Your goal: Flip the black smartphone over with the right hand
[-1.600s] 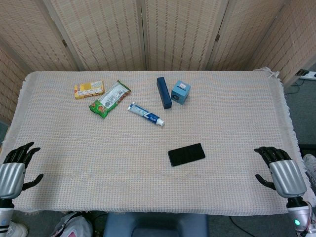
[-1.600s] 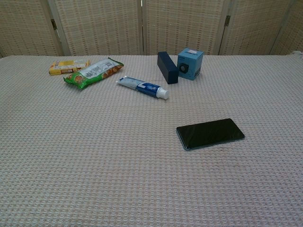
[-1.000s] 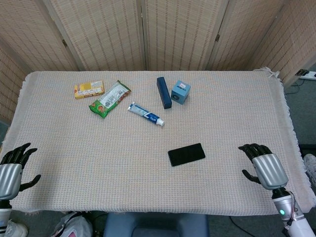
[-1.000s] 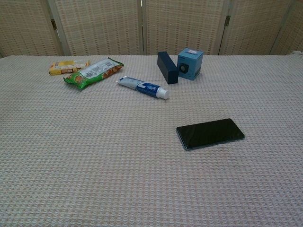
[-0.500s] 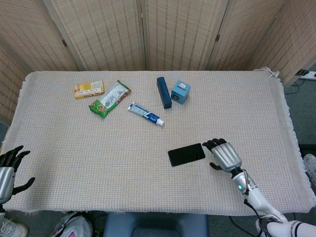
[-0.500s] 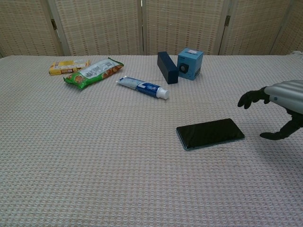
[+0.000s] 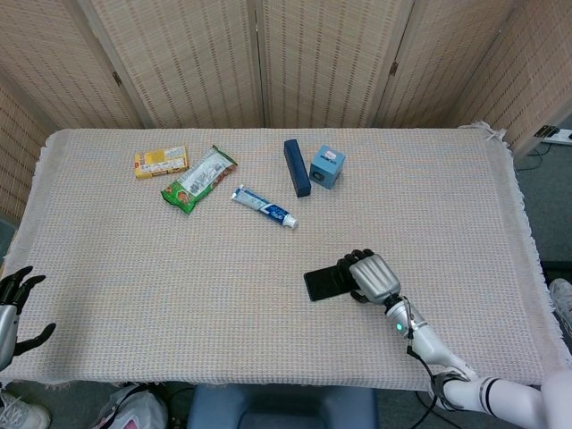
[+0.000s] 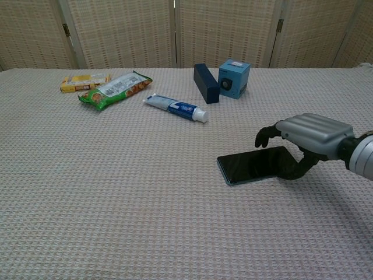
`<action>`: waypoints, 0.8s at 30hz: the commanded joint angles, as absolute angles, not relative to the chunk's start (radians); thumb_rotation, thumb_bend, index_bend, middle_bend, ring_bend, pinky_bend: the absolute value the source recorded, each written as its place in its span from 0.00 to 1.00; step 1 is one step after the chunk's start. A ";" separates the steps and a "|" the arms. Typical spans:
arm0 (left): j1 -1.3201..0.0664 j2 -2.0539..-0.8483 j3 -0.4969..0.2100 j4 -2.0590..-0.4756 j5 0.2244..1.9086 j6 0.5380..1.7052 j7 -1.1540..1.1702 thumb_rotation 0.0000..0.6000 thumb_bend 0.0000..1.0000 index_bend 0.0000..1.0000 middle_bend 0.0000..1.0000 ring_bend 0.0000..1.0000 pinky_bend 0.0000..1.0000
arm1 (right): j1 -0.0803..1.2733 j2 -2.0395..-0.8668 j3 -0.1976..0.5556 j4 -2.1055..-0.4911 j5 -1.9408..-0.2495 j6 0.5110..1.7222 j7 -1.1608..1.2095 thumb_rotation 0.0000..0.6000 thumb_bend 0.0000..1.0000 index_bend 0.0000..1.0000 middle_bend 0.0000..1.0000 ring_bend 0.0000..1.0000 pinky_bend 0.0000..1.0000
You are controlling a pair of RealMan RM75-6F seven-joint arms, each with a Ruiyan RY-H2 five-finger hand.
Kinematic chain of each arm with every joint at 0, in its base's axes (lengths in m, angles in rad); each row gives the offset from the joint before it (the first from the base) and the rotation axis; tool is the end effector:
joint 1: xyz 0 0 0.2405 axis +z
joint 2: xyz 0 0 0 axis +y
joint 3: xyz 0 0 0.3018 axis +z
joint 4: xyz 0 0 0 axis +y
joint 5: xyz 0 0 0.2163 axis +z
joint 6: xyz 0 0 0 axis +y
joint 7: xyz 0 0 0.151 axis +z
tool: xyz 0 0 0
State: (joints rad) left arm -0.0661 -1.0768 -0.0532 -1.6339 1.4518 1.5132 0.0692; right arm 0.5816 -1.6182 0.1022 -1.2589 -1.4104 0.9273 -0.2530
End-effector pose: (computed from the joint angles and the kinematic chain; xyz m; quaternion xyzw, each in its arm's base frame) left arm -0.3606 0.1857 0.1939 -0.5858 -0.3674 -0.3585 0.6271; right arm -0.2538 -0.3438 -0.0513 0.7896 -0.3283 0.3135 0.4129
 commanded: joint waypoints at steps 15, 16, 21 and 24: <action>-0.057 -1.080 -0.054 -1.609 1.442 1.510 0.043 1.00 0.21 0.22 0.15 0.15 0.20 | 0.620 -1.662 0.086 -1.226 -1.396 0.903 -0.288 1.00 0.17 0.33 0.32 0.22 0.29; -0.056 -1.081 -0.054 -1.607 1.442 1.511 0.042 1.00 0.21 0.22 0.15 0.15 0.20 | 0.622 -1.662 0.086 -1.226 -1.394 0.902 -0.289 1.00 0.17 0.33 0.32 0.22 0.29; -0.055 -1.082 -0.055 -1.602 1.441 1.510 0.038 1.00 0.21 0.22 0.15 0.15 0.20 | 0.629 -1.666 0.083 -1.226 -1.384 0.896 -0.298 1.00 0.21 0.36 0.34 0.22 0.29; -0.054 -1.081 -0.056 -1.601 1.442 1.511 0.036 1.00 0.21 0.22 0.15 0.15 0.20 | 0.635 -1.664 0.086 -1.230 -1.376 0.888 -0.299 1.00 0.30 0.38 0.35 0.22 0.29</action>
State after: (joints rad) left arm -0.0545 -1.0807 -0.0558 -1.6006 1.4420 1.5111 0.0358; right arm 0.6340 -1.6647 0.0852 -1.2294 -1.3765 0.8888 -0.2988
